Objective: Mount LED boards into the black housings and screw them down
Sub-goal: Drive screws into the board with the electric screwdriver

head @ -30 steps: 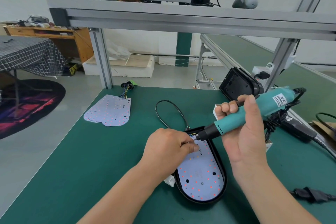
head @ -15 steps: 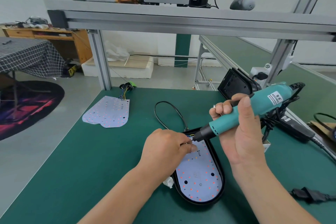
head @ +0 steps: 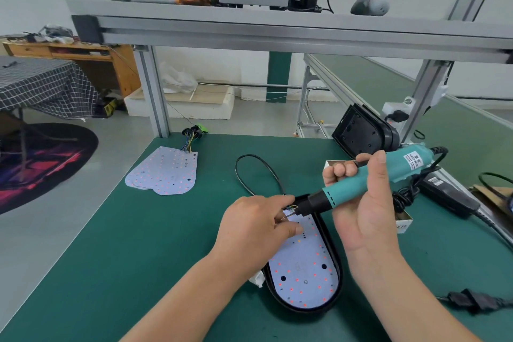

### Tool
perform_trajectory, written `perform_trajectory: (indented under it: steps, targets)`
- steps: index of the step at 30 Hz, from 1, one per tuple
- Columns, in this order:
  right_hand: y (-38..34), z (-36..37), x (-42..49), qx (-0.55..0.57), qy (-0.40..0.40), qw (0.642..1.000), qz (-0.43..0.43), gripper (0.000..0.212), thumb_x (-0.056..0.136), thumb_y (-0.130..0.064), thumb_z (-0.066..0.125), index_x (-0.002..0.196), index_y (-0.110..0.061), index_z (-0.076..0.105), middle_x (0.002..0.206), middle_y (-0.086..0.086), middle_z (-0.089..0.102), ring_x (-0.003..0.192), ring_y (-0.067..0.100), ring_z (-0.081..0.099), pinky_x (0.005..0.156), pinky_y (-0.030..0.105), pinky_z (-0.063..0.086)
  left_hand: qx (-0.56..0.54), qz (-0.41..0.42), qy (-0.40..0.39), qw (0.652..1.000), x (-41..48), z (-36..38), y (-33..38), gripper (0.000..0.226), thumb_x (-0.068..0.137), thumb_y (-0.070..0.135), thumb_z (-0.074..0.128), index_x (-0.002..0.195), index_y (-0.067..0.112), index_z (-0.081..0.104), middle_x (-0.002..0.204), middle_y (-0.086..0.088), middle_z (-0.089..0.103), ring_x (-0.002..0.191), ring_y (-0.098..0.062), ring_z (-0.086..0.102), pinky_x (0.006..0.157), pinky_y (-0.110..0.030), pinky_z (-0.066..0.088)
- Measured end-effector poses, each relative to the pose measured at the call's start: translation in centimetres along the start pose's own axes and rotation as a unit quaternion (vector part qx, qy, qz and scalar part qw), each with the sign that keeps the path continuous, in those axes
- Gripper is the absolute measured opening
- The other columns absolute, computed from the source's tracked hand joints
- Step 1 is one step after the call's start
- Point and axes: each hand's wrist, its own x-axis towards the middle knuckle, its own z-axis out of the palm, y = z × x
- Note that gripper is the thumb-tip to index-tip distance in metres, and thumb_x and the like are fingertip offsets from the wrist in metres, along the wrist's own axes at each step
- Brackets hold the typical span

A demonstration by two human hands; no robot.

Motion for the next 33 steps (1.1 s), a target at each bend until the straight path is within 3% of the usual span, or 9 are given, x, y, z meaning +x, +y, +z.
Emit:
perform_trajectory:
  steps: [2,4,8,12,15,19,24,30,33]
  targets:
    - [0.1,-0.1,0.1,0.001,0.003,1.0,-0.001,0.028,0.101,-0.044,0.064,0.097,-0.017,0.059,0.077,0.0,0.051,0.074,0.017,0.058,0.088,0.037,0.058,0.0,-0.001,-0.024,1.0,0.0,-0.5,-0.1,0.069,0.082,0.063,0.078,0.145,0.047,0.053,0.098,0.026,0.067,0.098,-0.001,0.055,0.088,-0.027,0.047]
    - [0.0,-0.2,0.3,0.002,0.006,1.0,-0.004,0.028,0.101,-0.045,0.066,0.096,-0.017,0.06,0.077,0.0,0.051,0.074,0.018,0.058,0.089,0.038,0.057,0.014,0.019,-0.035,0.999,-0.1,-1.3,-0.2,0.08,0.081,0.068,0.07,0.152,0.046,0.043,0.103,0.027,0.061,0.106,0.0,0.049,0.093,-0.026,0.045]
    - [-0.2,-0.4,0.5,0.001,0.016,1.0,-0.006,0.028,0.101,-0.044,0.067,0.096,-0.017,0.06,0.076,0.001,0.051,0.074,0.018,0.057,0.089,0.039,0.057,0.034,-0.069,-0.012,0.997,0.5,-3.8,-1.3,0.059,0.084,0.049,0.045,0.141,0.038,0.05,0.097,0.02,0.059,0.098,-0.001,0.055,0.09,-0.034,0.05]
    - [-0.1,-0.3,0.5,-0.008,0.021,1.0,-0.008,0.026,0.101,-0.042,0.067,0.094,-0.017,0.061,0.076,0.001,0.052,0.073,0.019,0.057,0.09,0.04,0.057,0.059,-0.164,-0.14,0.975,0.9,-4.1,-2.4,0.029,0.093,0.038,0.048,0.115,0.033,0.065,0.094,0.012,0.067,0.094,-0.015,0.065,0.085,-0.033,0.054]
    - [0.1,0.0,0.2,-0.022,0.007,1.0,-0.002,0.023,0.104,-0.038,0.064,0.095,-0.017,0.061,0.076,0.001,0.052,0.073,0.018,0.058,0.089,0.038,0.057,0.021,-0.164,-0.15,0.975,0.8,-3.1,-2.5,0.015,0.092,0.038,0.053,0.091,0.026,0.062,0.08,0.009,0.063,0.075,-0.015,0.059,0.066,-0.032,0.047]
    - [0.4,0.3,-0.1,-0.04,-0.021,0.999,0.0,0.018,0.105,-0.033,0.062,0.095,-0.017,0.06,0.077,0.001,0.052,0.073,0.017,0.057,0.084,0.035,0.056,-0.067,-0.185,-0.113,0.974,1.1,-2.3,-2.8,0.011,0.088,0.032,0.061,0.087,0.021,0.064,0.077,-0.003,0.07,0.062,-0.017,0.063,0.064,-0.039,0.055]
    - [0.7,0.4,-0.3,-0.061,-0.038,0.997,0.0,0.017,0.104,-0.03,0.064,0.096,-0.017,0.057,0.077,0.002,0.052,0.074,0.018,0.057,0.084,0.037,0.056,-0.196,-0.237,-0.092,0.947,1.3,-1.2,-2.9,0.009,0.085,0.016,0.061,0.082,0.021,0.068,0.071,-0.007,0.073,0.055,-0.021,0.068,0.048,-0.028,0.05]
    - [0.7,0.5,-0.4,-0.086,-0.043,0.995,-0.006,0.027,0.103,-0.027,0.064,0.117,-0.013,0.046,0.079,0.003,0.051,0.076,0.02,0.057,0.087,0.038,0.056,-0.234,-0.252,-0.085,0.935,1.5,-0.8,-2.9,0.009,0.088,0.007,0.059,0.081,0.013,0.062,0.06,0.0,0.068,0.049,-0.019,0.061,0.045,-0.025,0.049]
    - [0.7,0.9,-0.5,-0.086,-0.051,0.995,-0.009,0.026,0.105,-0.025,0.064,0.118,-0.012,0.046,0.08,0.004,0.052,0.076,0.021,0.057,0.088,0.039,0.056,-0.247,-0.255,-0.089,0.931,1.6,-0.7,-2.7,0.011,0.087,0.005,0.058,0.081,0.013,0.057,0.06,-0.002,0.066,0.047,-0.019,0.059,0.044,-0.023,0.046]
